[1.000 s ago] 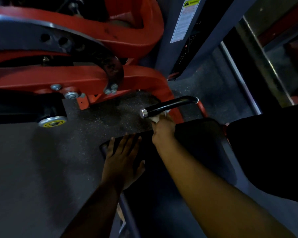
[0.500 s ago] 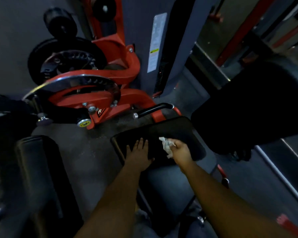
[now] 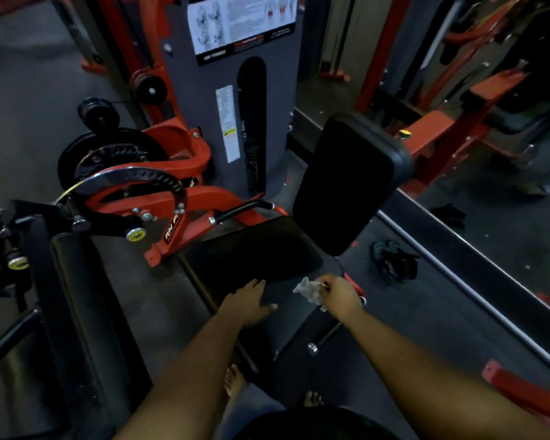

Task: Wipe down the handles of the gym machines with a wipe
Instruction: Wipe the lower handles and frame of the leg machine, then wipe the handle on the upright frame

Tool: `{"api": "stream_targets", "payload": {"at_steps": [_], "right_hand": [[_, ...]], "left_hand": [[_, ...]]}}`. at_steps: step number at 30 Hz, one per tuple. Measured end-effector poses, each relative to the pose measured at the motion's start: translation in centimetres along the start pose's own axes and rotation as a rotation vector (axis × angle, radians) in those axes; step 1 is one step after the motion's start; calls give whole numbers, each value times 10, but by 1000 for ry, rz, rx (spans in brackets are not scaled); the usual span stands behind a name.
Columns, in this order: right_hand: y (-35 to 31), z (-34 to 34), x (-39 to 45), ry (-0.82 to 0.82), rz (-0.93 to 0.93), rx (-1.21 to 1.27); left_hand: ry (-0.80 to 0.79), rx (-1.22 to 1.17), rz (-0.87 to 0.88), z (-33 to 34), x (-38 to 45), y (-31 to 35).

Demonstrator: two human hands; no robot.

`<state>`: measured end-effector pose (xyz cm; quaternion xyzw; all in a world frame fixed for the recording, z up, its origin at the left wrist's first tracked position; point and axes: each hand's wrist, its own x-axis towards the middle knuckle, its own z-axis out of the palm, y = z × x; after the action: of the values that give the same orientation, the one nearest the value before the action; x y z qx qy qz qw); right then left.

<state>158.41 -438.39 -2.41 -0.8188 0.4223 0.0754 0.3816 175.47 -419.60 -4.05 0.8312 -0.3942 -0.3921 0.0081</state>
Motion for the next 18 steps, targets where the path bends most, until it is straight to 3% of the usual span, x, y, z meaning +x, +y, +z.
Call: {"api": "stream_targets", "payload": {"at_steps": [10,18], "right_hand": [[99,-51,-110,150,99,146],[140,-62,-203,459,358,299]], "left_hand": [[-97,203,245,47,-24,128],[-127,405,544,63,-33,196]]}}
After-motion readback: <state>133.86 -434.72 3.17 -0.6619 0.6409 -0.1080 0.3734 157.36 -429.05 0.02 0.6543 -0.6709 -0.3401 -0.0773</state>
